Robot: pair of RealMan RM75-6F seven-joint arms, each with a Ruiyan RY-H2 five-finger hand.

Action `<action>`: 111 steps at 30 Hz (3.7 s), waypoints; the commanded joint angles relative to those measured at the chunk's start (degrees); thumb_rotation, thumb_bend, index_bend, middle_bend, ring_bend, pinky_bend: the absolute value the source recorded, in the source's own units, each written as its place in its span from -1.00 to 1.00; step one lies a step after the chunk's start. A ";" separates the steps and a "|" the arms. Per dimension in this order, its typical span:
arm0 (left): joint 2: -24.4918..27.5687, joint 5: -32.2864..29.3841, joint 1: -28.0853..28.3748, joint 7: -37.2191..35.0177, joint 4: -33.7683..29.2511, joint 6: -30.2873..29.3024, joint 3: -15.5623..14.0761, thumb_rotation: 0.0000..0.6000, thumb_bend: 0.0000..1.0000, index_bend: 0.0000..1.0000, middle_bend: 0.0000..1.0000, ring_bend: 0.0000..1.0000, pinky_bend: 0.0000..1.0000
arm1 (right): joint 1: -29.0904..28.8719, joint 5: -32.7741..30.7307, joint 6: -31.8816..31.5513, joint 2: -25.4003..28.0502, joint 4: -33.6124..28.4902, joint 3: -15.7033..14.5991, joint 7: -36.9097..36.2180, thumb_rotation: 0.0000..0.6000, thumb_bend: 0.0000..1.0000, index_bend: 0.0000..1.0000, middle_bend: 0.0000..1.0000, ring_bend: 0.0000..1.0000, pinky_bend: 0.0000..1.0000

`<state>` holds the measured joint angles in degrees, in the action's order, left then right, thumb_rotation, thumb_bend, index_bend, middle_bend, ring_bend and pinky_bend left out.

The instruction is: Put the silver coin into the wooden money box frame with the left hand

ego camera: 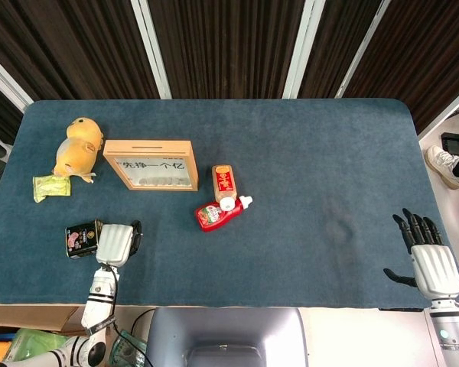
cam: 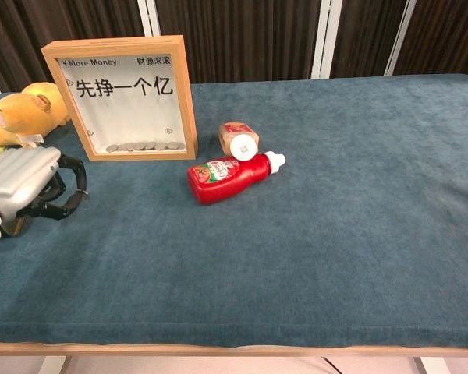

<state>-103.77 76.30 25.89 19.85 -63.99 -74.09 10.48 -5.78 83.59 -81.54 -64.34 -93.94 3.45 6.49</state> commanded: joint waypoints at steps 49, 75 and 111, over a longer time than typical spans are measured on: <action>18.89 -37.68 30.61 14.83 -14.10 13.39 19.77 1.00 -0.13 0.32 1.00 1.00 1.00 | -1.12 -4.08 2.75 2.22 0.75 2.04 -6.56 1.00 -0.69 -1.00 -1.00 -1.00 -1.00; 21.39 -43.55 32.95 15.66 -14.10 15.33 15.71 1.00 -0.13 0.32 1.00 1.00 1.00 | -1.06 -3.92 2.58 2.33 0.89 2.00 -7.13 1.00 -0.69 -1.00 -1.00 -1.00 -1.00; 29.96 -23.53 23.77 2.82 -31.62 2.93 8.88 1.00 -0.22 -0.61 0.38 0.76 0.99 | -0.94 -3.09 2.28 2.74 0.84 1.72 -7.96 1.00 -0.69 -1.00 -1.00 -1.00 -1.00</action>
<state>-78.63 41.70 56.05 29.36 -86.00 -65.07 22.70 -6.73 80.45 -79.22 -61.62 -93.08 5.22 -1.45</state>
